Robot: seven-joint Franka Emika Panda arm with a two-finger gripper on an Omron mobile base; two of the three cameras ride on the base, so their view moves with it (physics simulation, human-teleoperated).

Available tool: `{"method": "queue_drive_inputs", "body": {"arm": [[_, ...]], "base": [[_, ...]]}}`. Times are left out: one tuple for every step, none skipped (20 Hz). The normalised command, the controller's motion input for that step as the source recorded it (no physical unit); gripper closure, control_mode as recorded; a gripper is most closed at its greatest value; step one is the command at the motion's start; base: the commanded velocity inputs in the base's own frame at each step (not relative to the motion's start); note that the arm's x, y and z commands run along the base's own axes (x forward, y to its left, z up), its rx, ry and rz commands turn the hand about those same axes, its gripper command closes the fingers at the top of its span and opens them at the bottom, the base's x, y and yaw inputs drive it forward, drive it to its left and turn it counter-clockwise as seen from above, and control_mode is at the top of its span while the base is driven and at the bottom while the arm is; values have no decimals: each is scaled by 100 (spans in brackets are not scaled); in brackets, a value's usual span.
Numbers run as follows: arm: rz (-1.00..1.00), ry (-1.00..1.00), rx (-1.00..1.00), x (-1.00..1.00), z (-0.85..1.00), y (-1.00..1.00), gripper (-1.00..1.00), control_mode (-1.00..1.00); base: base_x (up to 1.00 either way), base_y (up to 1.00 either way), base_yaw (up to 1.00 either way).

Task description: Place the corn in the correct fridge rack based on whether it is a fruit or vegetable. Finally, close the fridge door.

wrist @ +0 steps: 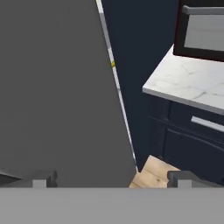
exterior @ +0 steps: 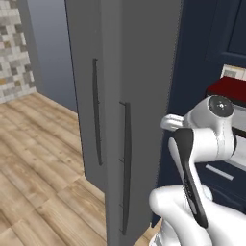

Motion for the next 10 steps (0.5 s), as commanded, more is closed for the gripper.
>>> {"method": "queue_drive_inputs", "body": {"arm": [[0, 0, 0, 46, 0, 21, -100, -100], [3, 0, 0, 56, 0, 29, -100, -100], [6, -1, 0, 64, 0, 30, -100, -100], [5, -1, 0, 66, 0, 34, -100, -100], [3, 0, 0, 64, 0, 40, -100, -100], [2, 0, 0, 65, 0, 43, -100, -100], [2, 0, 0, 66, 0, 38, -100, -100], [3, -2, 0, 63, 0, 25, -100, -100], [3, -2, 0, 66, 0, 19, -100, -100], [3, -1, 0, 68, 0, 23, -100, -100]], "base": [[0, 0, 0], [0, 0, 0], [0, 0, 0], [0, 0, 0], [0, 0, 0], [0, 0, 0], [0, 0, 0], [0, 0, 0], [0, 0, 0], [0, 0, 0]]}}
